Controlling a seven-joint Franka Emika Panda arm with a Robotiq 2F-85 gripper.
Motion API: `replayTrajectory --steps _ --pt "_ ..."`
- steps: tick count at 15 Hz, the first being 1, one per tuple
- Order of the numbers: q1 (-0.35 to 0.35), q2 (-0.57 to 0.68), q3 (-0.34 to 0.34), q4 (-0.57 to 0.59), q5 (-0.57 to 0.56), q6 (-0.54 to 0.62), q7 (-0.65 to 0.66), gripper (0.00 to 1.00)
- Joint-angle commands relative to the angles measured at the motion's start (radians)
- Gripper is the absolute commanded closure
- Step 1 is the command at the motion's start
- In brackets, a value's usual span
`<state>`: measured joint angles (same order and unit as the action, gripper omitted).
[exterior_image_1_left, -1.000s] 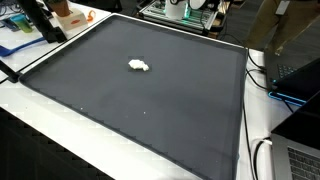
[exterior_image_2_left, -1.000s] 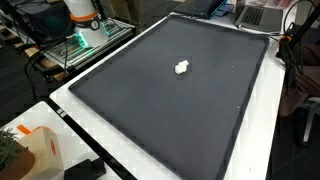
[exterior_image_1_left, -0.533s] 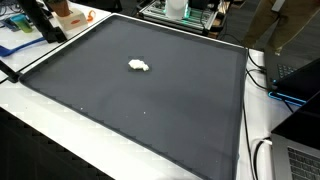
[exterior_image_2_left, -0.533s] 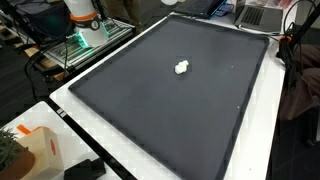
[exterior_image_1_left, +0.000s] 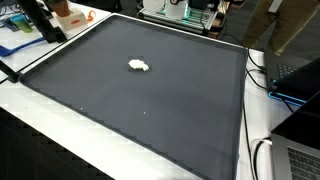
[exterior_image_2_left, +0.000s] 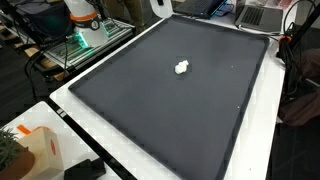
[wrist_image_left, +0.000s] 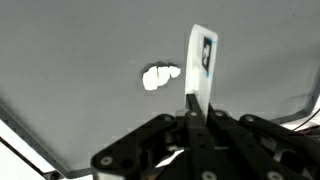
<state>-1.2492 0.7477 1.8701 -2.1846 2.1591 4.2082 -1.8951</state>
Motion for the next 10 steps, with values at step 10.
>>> replayTrajectory --steps 10 --pt "0.168 -0.104 -0.305 0.089 -0.061 -0.132 -0.012 0.96"
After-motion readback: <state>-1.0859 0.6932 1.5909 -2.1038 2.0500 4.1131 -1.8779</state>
